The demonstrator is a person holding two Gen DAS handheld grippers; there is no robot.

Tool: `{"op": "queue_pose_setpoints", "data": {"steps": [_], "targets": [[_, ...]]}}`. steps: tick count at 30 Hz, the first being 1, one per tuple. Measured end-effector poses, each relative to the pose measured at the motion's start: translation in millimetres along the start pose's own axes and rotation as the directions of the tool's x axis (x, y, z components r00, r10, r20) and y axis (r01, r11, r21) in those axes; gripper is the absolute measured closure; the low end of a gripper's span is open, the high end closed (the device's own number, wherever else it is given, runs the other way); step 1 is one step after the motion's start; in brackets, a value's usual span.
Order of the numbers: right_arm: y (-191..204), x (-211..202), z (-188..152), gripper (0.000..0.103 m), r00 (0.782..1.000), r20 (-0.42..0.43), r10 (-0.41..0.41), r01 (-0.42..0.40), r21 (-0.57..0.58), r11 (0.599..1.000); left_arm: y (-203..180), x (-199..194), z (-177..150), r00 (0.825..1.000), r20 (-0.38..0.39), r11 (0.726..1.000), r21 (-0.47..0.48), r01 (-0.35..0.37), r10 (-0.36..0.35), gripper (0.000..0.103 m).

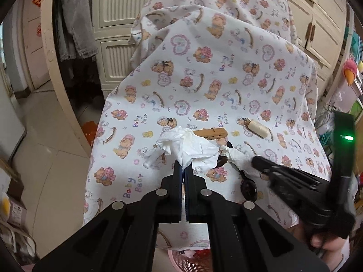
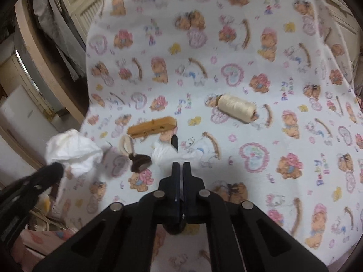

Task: Collect trash
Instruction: 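Grasp a white tissue with the left gripper while the right gripper grasps another tissue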

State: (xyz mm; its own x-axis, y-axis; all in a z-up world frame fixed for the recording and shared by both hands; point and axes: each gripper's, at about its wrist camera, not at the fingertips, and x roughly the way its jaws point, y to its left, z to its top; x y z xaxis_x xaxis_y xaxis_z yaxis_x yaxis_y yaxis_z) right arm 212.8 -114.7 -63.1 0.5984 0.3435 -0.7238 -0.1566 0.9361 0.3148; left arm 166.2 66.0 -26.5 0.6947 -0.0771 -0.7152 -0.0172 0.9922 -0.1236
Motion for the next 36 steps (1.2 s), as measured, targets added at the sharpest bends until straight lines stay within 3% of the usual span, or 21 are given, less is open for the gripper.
{"op": "queue_pose_setpoints", "data": {"steps": [5,10,12,14,17,27,30,32,33,34,36], "targets": [[-7.2,-41.4,-0.9,0.101,0.997,0.078,0.01,-0.008,-0.024,1.0,-2.6,-2.4,-1.4,1.0,0.007,1.0,0.008,-0.004,0.004,0.102],[-11.3,-53.3,-3.1,0.1,0.997,0.072,0.036,-0.03,-0.092,0.995,-9.8,-0.8,-5.4,1.0,0.009,0.999,0.03,-0.023,0.023,0.102],[-14.8,-50.7,-5.4,0.09,0.998,0.062,0.031,-0.025,-0.095,0.995,-9.1,0.6,-5.7,1.0,0.001,1.0,0.018,-0.025,0.025,0.102],[-17.3,-44.6,-6.8,0.067,0.998,0.057,0.017,-0.012,-0.086,0.996,-7.0,-0.1,-4.3,1.0,-0.005,1.0,-0.006,-0.029,0.029,0.102],[-12.7,-33.1,-9.2,0.066,0.999,0.041,-0.003,0.007,-0.103,0.995,-4.6,-3.7,-2.2,1.0,0.007,0.999,-0.032,-0.022,0.022,0.102],[4.7,2.1,-7.6,0.063,1.0,-0.023,-0.005,0.001,-0.163,0.987,-6.5,5.1,-9.6,0.998,-0.019,0.997,0.05,-0.055,0.056,0.102],[9.9,12.8,-9.4,0.066,0.996,-0.034,-0.081,0.073,-0.185,0.98,-3.2,7.0,-7.2,0.998,-0.028,0.998,0.034,-0.046,0.047,0.102],[12.4,19.3,-12.0,0.087,0.991,-0.06,-0.116,0.101,-0.204,0.974,-1.8,7.0,-5.5,0.999,-0.031,0.999,0.021,-0.034,0.035,0.102],[12.8,19.3,-13.5,0.089,0.993,-0.05,-0.106,0.093,-0.212,0.973,-1.7,6.7,-4.7,0.999,-0.028,0.999,0.016,-0.033,0.034,0.102],[12.4,19.8,-13.8,0.097,0.993,-0.046,-0.107,0.095,-0.216,0.972,-2.2,6.6,-4.2,0.999,-0.025,0.999,0.014,-0.036,0.036,0.102],[8.8,17.9,-13.6,0.099,0.993,-0.034,-0.112,0.103,-0.197,0.975,-3.8,6.8,-3.7,0.999,-0.02,0.999,0.016,-0.046,0.046,0.102]]}}
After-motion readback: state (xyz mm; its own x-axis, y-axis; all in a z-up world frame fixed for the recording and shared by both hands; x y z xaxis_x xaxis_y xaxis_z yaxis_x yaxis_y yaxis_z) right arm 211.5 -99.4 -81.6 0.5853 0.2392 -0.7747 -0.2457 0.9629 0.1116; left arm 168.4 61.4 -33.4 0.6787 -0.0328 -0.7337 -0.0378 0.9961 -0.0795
